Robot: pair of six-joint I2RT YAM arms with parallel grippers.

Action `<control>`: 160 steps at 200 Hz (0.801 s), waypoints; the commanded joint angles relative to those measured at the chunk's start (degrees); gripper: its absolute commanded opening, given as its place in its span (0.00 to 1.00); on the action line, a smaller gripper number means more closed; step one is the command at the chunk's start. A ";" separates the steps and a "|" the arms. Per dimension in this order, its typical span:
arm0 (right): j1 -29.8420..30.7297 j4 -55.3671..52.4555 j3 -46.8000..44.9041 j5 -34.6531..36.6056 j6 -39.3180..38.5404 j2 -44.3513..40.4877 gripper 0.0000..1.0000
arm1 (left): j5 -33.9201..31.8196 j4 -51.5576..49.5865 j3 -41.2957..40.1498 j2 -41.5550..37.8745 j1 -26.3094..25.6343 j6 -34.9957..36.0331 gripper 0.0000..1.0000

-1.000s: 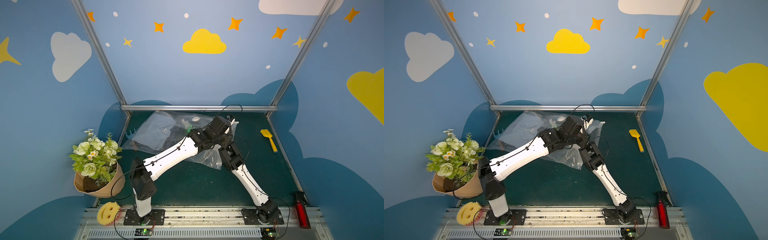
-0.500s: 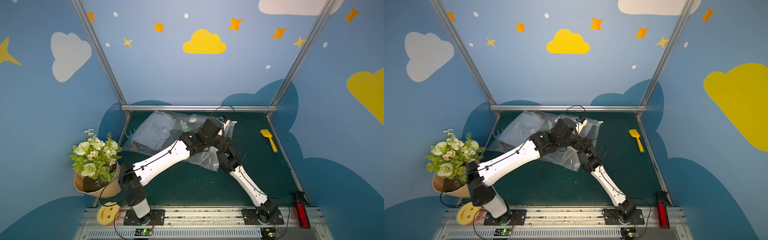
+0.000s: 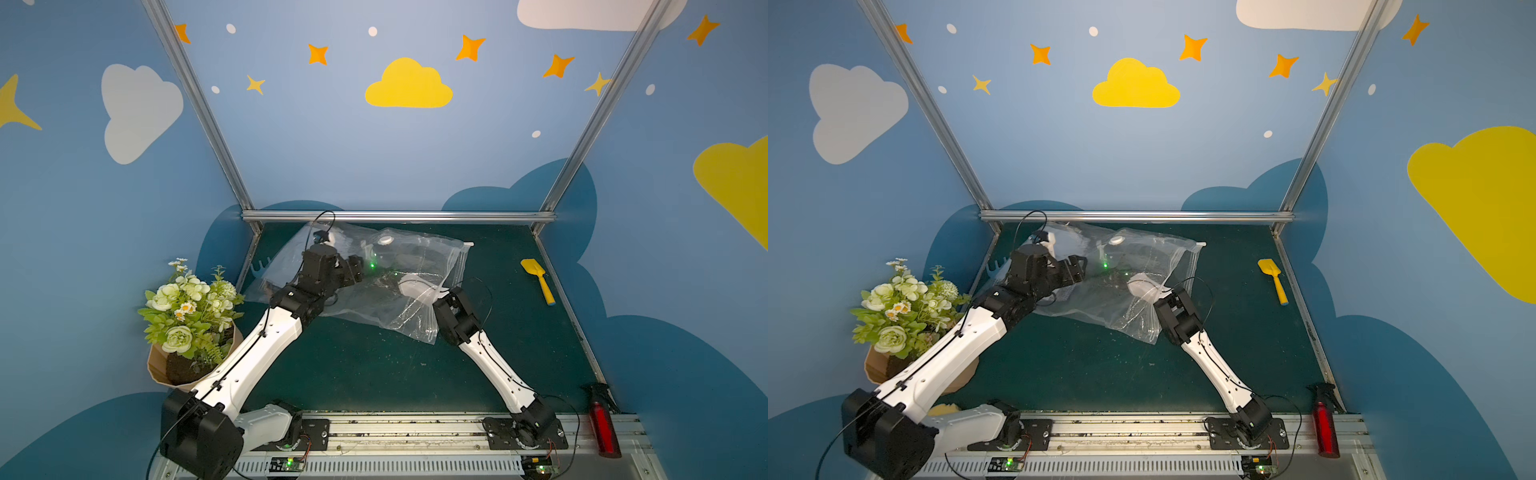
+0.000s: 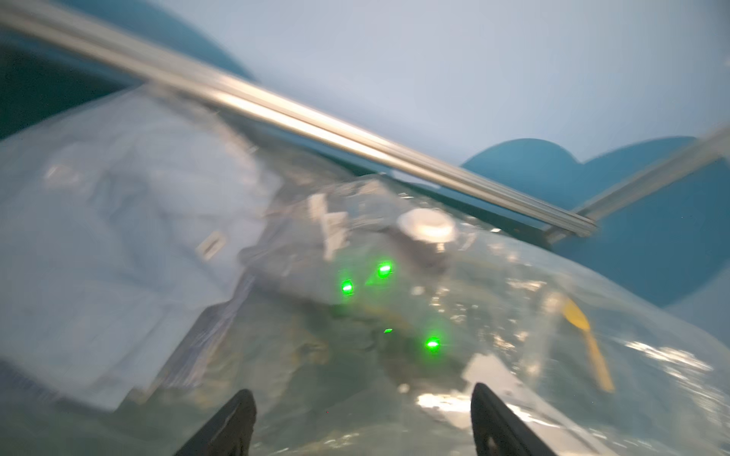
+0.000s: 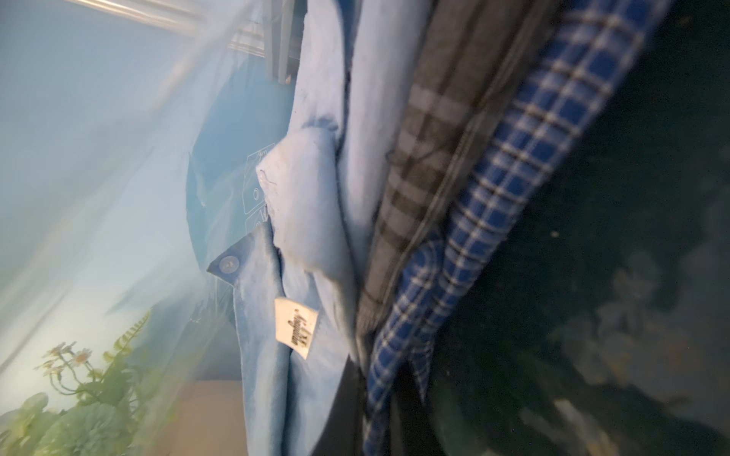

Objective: Take the shirt out of the vacuum bag
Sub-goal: Move the shirt from the vacuum bag.

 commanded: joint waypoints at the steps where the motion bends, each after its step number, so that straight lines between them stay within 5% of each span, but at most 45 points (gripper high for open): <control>1: -0.49 -2.04 -3.81 -0.07 -0.71 -0.86 0.00 | -0.43 2.43 -4.31 -3.09 4.95 -6.84 0.83; 43: -2.37 1.57 -12.64 -0.22 -0.42 -5.57 0.00 | -1.29 4.16 -10.66 -0.61 10.04 -9.03 0.74; 117: -5.93 6.97 -32.05 -1.55 -2.33 -14.85 0.00 | 0.21 11.43 -12.48 11.43 18.76 -11.61 0.30; 160: -8.06 9.17 -40.52 -2.46 -3.13 -18.45 0.00 | 1.58 12.58 -9.75 18.76 21.65 -10.71 0.14</control>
